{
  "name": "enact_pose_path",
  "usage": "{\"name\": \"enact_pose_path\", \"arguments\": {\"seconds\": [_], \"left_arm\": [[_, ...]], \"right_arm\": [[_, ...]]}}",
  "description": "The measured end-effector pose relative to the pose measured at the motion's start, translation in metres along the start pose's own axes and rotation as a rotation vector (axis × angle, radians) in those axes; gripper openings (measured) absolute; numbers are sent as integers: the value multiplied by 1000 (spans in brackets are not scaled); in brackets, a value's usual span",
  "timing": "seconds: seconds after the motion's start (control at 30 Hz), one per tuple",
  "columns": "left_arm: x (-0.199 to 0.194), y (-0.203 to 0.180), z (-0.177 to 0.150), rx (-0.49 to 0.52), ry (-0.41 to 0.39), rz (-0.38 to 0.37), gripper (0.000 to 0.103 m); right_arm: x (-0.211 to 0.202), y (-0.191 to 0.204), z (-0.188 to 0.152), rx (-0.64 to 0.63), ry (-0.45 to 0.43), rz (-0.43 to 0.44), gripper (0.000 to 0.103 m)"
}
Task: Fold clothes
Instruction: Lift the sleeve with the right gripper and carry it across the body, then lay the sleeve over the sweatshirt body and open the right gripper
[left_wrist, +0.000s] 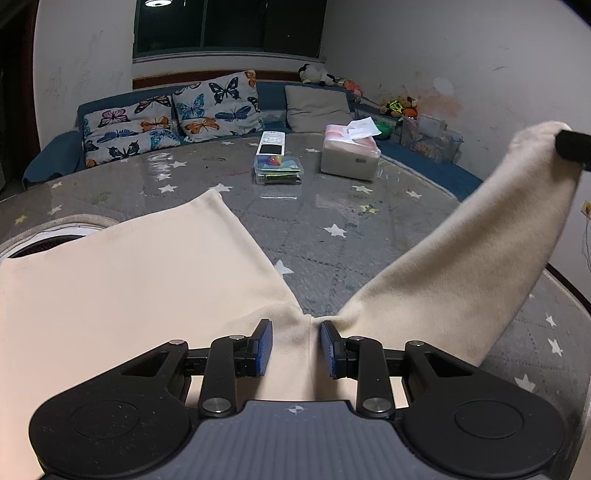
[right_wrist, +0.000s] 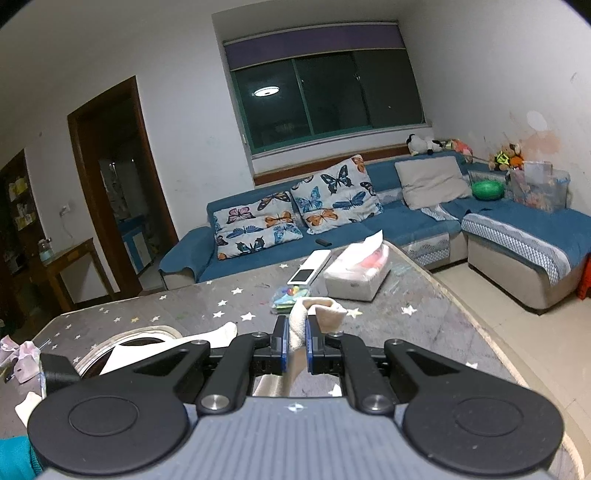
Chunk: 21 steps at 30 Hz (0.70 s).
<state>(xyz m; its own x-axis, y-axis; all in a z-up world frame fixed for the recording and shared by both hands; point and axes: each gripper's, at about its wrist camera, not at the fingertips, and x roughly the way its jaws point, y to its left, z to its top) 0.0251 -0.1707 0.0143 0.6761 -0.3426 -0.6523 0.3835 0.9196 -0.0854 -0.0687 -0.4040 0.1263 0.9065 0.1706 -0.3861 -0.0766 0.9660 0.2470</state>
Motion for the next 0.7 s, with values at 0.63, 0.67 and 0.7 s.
{"name": "enact_pose_path", "arguments": {"seconds": [0.63, 0.67, 0.7], "left_arm": [[-80, 54, -36, -116, -66, 41, 38], [-88, 60, -40, -125, -75, 50, 40], [-96, 66, -44, -136, -87, 61, 41]], "right_arm": [[-2, 95, 2, -163, 25, 221, 8], [1, 103, 0, -176, 32, 240, 8], [3, 112, -2, -189, 40, 258, 8]]}}
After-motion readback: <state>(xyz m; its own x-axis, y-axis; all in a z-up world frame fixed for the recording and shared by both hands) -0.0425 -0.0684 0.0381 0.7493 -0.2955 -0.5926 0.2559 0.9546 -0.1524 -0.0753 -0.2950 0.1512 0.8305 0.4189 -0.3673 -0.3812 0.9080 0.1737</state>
